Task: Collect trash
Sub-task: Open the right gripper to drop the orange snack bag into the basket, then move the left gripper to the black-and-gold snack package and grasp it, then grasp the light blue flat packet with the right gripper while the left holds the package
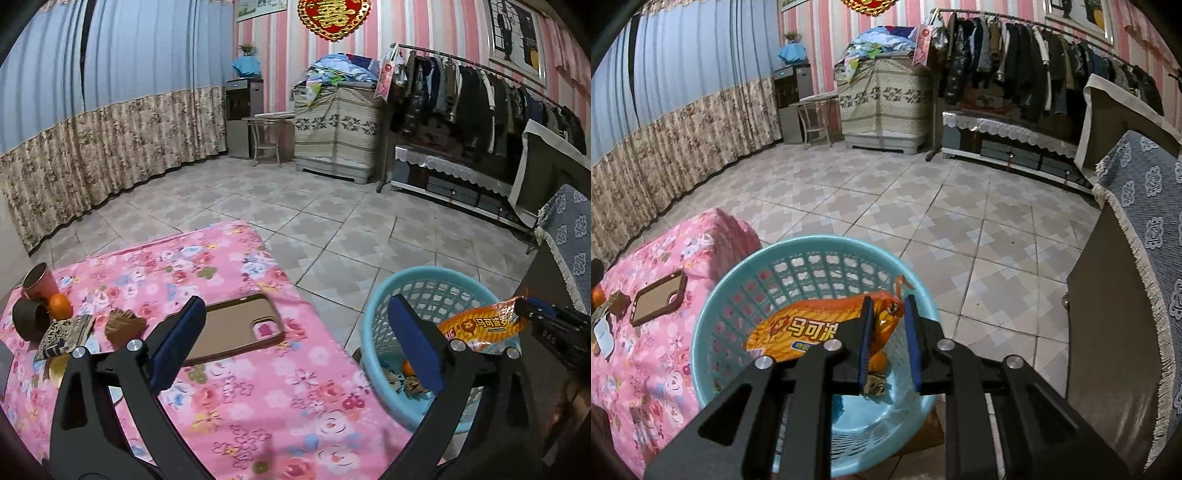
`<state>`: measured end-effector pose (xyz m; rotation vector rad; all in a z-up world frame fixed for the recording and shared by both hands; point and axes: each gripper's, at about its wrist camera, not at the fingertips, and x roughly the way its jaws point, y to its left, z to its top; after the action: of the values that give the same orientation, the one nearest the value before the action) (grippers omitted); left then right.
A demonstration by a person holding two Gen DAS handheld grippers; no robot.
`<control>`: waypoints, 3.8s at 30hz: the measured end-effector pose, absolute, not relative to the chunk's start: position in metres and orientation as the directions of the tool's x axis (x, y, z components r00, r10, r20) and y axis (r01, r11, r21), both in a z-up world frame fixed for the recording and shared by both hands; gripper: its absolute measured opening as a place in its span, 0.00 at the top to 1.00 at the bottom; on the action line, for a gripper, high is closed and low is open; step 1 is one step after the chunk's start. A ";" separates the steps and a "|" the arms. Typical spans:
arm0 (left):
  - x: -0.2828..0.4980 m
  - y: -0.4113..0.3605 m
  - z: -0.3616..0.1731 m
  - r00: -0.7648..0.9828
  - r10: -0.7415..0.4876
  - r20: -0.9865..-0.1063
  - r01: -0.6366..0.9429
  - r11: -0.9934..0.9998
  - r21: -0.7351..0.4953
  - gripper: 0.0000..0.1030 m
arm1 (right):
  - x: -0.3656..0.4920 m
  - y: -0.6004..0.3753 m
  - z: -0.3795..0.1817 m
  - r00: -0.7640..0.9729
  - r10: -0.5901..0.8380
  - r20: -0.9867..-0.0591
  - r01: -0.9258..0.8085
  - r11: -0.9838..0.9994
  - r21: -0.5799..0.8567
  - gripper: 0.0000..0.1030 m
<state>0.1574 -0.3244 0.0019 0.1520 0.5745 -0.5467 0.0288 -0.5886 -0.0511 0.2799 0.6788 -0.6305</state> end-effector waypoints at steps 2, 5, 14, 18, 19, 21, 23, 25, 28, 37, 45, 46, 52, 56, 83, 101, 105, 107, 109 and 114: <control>0.158 -0.319 0.002 0.707 -0.440 -0.554 0.522 0.853 -0.011 0.07 | 0.032 -0.587 -0.055 0.595 -0.443 -0.670 0.622 0.782 0.036 0.81; 0.159 -0.311 0.002 0.714 -0.428 -0.555 0.508 0.862 -0.011 0.06 | 0.035 -0.585 -0.058 0.598 -0.434 -0.674 0.622 0.781 0.049 0.48; 0.155 -0.268 0.009 0.746 -0.384 -0.544 0.453 0.891 -0.008 0.05 | 0.034 -0.563 -0.057 0.623 -0.441 -0.646 0.619 0.783 0.064 0.19; 0.154 -0.233 0.010 0.761 -0.355 -0.543 0.409 0.912 -0.022 0.05 | 0.036 -0.540 -0.052 0.646 -0.430 -0.631 0.585 0.810 0.047 0.15; 0.154 -0.226 0.011 0.761 -0.351 -0.545 0.402 0.915 -0.027 0.05 | 0.037 -0.529 -0.050 0.656 -0.428 -0.622 0.573 0.819 0.041 0.14; 0.155 -0.207 0.010 0.768 -0.328 -0.550 0.380 0.925 -0.020 0.05 | 0.039 -0.511 -0.047 0.678 -0.410 -0.610 0.546 0.837 0.045 0.14; 0.154 -0.187 0.009 0.783 -0.295 -0.548 0.354 0.935 0.001 0.05 | 0.042 -0.490 -0.042 0.708 -0.388 -0.590 0.512 0.857 0.051 0.13; 0.156 -0.166 0.008 0.794 -0.267 -0.547 0.326 0.945 0.013 0.05 | 0.045 -0.471 -0.037 0.735 -0.369 -0.569 0.479 0.876 0.051 0.11; 0.164 -0.126 0.007 0.807 -0.217 -0.550 0.275 0.961 0.024 0.05 | 0.054 -0.437 -0.029 0.778 -0.335 -0.531 0.421 0.906 0.045 0.09; 0.207 -0.028 -0.006 0.803 -0.089 -0.589 0.140 0.989 0.042 0.05 | 0.106 -0.361 -0.015 0.812 -0.229 -0.536 0.285 0.958 0.022 0.09; 0.253 0.012 -0.033 0.754 -0.083 -0.652 0.096 0.995 -0.015 0.05 | 0.148 -0.323 -0.012 0.817 -0.188 -0.546 0.227 0.974 0.005 0.09; 0.256 0.011 -0.034 0.750 -0.088 -0.656 0.098 0.995 -0.021 0.05 | 0.155 -0.321 -0.012 0.816 -0.179 -0.549 0.221 0.975 0.011 0.09; 0.285 -0.002 -0.052 0.719 -0.106 -0.687 0.116 0.993 -0.032 0.05 | 0.198 -0.306 -0.017 0.806 -0.151 -0.573 0.209 0.977 0.036 0.09; 0.303 -0.010 -0.069 0.687 -0.097 -0.720 0.111 0.993 -0.028 0.06 | 0.212 -0.303 -0.035 0.793 -0.139 -0.593 0.187 0.982 0.020 0.09; 0.318 -0.039 -0.094 0.605 -0.173 -0.777 0.238 0.971 -0.031 0.91 | 0.229 -0.312 -0.074 0.740 -0.110 -0.664 0.190 0.981 0.049 0.09; 0.269 0.036 -0.030 0.749 -0.072 -0.658 0.087 0.996 -0.010 0.96 | 0.226 -0.231 -0.079 0.740 -0.036 -0.671 -0.020 0.997 -0.075 0.09; 0.257 0.054 -0.030 0.749 -0.059 -0.660 0.050 0.998 -0.032 0.96 | 0.225 -0.222 -0.083 0.732 -0.019 -0.681 -0.031 0.998 -0.061 0.09; 0.251 0.063 -0.031 0.748 -0.052 -0.661 0.032 0.999 -0.042 0.96 | 0.226 -0.217 -0.086 0.727 -0.016 -0.686 -0.038 0.997 -0.063 0.09; 0.250 0.069 -0.032 0.748 -0.048 -0.661 0.019 0.998 -0.052 0.96 | 0.226 -0.213 -0.085 0.727 -0.007 -0.686 -0.045 0.997 -0.058 0.10; 0.253 0.078 -0.034 0.751 -0.060 -0.658 0.008 0.997 -0.081 0.96 | 0.226 -0.199 -0.086 0.724 0.004 -0.689 -0.059 0.997 -0.056 0.10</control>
<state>0.2527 0.0779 -0.0337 -0.0748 0.7210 -0.0372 0.2260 -0.1986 -0.0862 -0.0759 0.7599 0.0349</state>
